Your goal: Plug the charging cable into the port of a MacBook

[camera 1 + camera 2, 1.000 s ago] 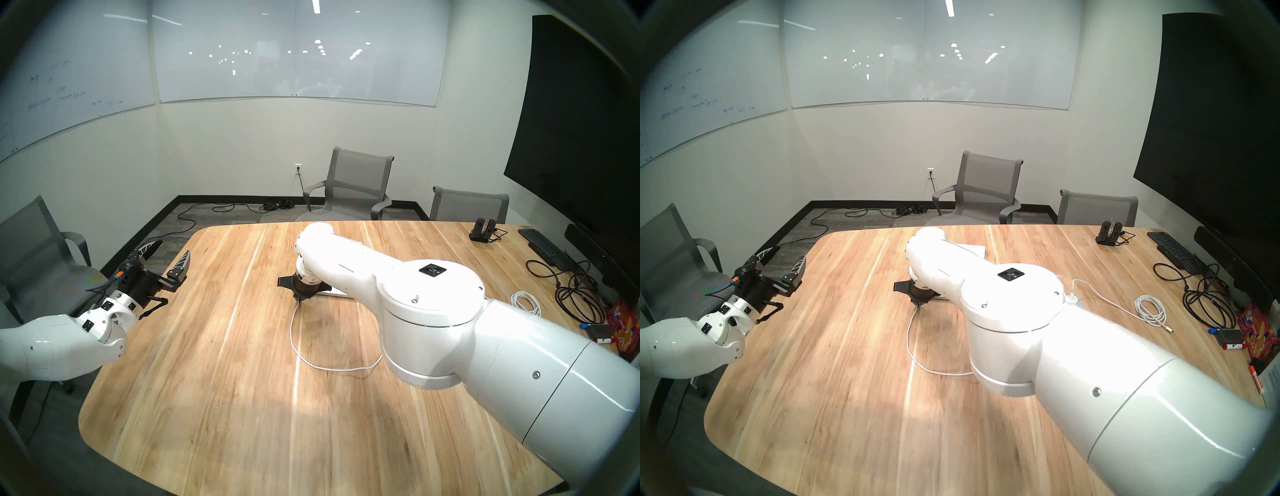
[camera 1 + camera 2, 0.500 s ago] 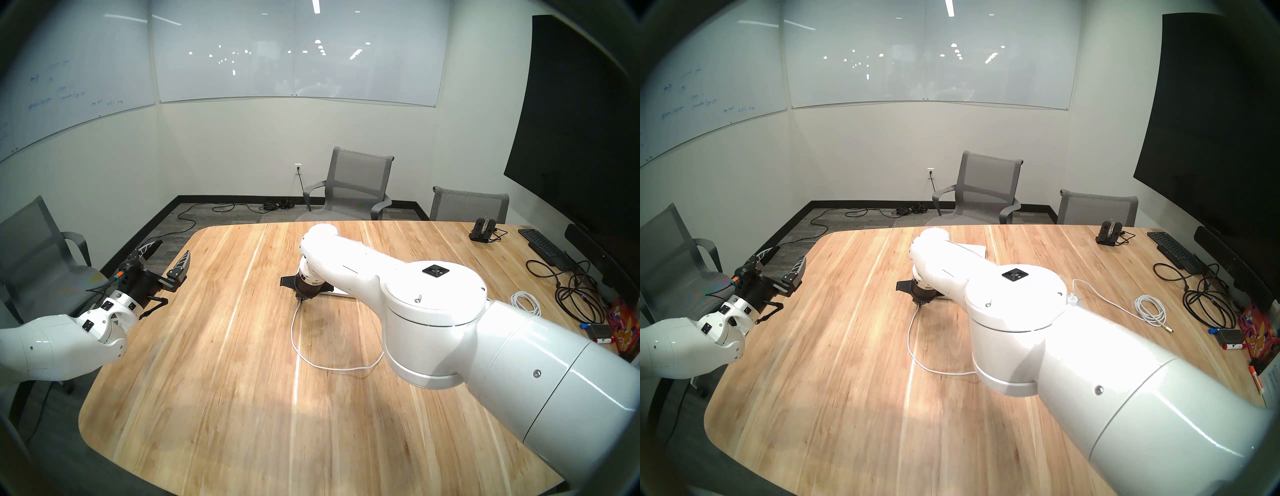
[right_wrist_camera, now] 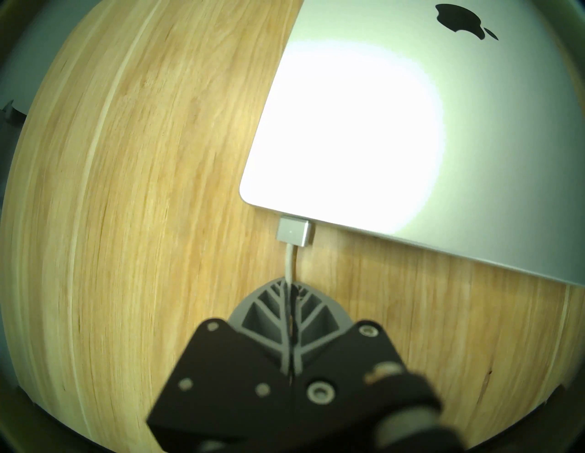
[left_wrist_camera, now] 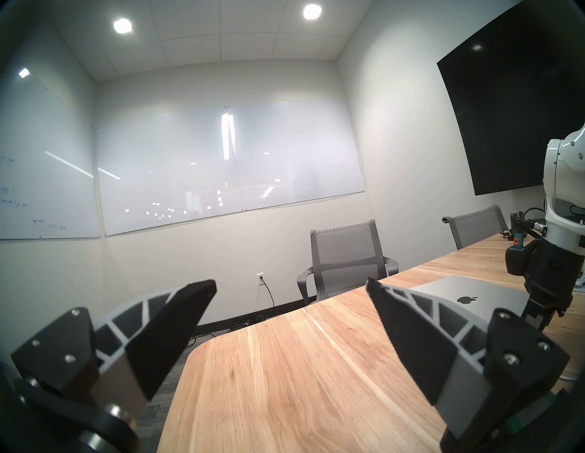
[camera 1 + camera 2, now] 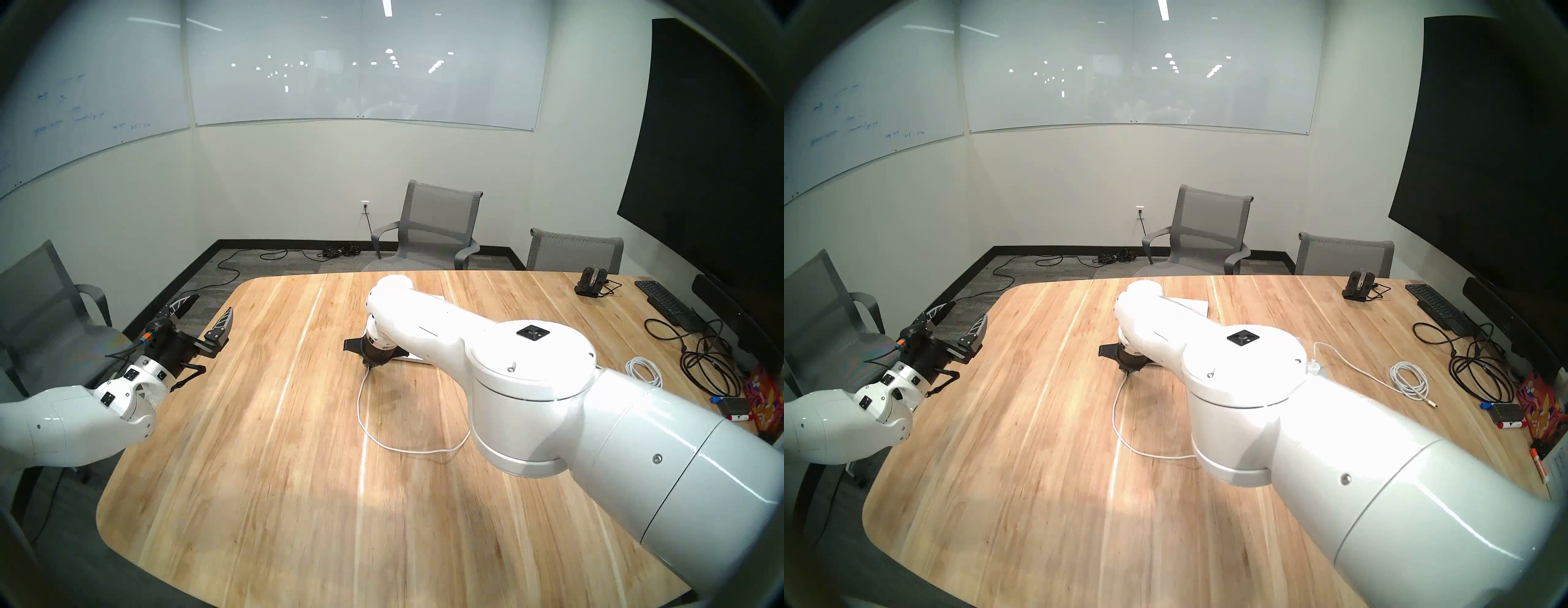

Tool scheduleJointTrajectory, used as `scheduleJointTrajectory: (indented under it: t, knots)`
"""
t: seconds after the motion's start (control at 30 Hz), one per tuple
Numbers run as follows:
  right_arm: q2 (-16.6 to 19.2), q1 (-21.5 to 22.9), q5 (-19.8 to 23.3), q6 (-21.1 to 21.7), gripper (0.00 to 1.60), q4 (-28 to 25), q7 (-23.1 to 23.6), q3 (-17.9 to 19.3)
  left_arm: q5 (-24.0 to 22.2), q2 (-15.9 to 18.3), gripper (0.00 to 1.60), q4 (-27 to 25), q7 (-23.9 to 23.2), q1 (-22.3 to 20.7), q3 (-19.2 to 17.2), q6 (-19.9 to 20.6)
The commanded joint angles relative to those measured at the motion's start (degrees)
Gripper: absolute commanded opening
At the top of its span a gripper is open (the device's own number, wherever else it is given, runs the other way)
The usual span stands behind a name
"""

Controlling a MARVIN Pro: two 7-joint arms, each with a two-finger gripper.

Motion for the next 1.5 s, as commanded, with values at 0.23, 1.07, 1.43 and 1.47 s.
scheduleJointTrajectory:
  t: [0.23,1.07,1.43,1.47]
  knots:
    - [-1.10,0.41,1.33,-2.27,0.00,0.00,-0.24,2.23,0.03,0.07,1.60,-0.12,0.04,-0.87,-0.74,-0.34]
    - [-0.52,0.17,1.52,-3.46,0.00,-0.34,-1.26,3.22,0.03,0.07,1.60,-0.12,0.04,-0.87,-0.74,-0.34]
    - [-0.44,-0.13,1.46,-2.98,0.00,-0.32,-2.41,3.33,0.04,0.07,1.60,-0.12,0.05,-0.88,-0.75,-0.36]
    - [-0.30,-0.21,1.42,-2.86,0.00,-0.35,-2.39,3.30,0.04,0.07,1.60,-0.12,0.05,-0.88,-0.75,-0.37]
